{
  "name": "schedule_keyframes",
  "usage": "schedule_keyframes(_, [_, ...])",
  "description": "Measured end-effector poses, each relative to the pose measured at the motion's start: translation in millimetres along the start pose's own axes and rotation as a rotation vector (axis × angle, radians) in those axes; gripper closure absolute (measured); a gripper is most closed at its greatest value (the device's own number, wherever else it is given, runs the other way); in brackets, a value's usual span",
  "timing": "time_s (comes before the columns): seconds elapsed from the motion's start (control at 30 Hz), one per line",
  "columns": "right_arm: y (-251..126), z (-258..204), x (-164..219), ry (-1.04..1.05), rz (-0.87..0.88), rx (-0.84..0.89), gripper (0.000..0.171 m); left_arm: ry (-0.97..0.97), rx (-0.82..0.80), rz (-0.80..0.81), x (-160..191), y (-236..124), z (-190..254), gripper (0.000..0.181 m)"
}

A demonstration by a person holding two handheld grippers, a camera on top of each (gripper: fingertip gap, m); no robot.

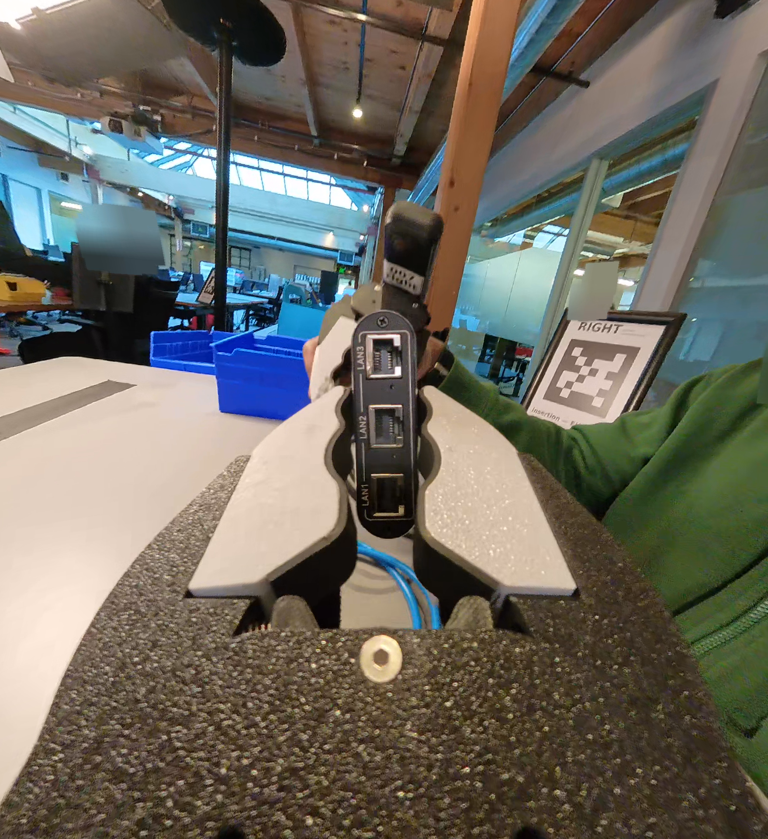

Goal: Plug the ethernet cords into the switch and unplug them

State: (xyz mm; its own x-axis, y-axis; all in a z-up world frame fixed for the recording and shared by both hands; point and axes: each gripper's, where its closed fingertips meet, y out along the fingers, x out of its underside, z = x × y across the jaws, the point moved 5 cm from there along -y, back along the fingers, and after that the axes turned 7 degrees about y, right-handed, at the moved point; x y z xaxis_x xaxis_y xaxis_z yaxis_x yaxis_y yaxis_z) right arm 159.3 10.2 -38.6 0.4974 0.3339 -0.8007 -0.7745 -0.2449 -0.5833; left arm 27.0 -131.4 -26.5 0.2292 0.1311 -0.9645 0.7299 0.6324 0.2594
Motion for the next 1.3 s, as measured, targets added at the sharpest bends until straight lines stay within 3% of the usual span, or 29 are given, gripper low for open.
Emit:
schedule_keyframes(0.17, [-22,29,10,0.094,0.068,0.086,0.159,0.003,-0.038,-0.059,9,5,-4,0.156])
schedule_keyframes(0.37, [-15,-3,-8,0.129,0.174,-0.208,0.159,-0.013,-0.014,-0.028,5,13,1,0.156])
schedule_keyframes(0.5, [15,-38,-21,0.115,0.105,-0.375,0.159,-0.086,0.018,-0.020,7,16,2,0.156])
schedule_keyframes(0.63, [35,-53,-22,0.100,0.009,-0.398,0.159,-0.207,0.023,-0.088,17,17,-2,0.156])
schedule_keyframes(1.3, [50,-54,-7,0.211,-0.087,-0.494,0.160,-0.108,0.021,-0.273,33,22,3,0.156])
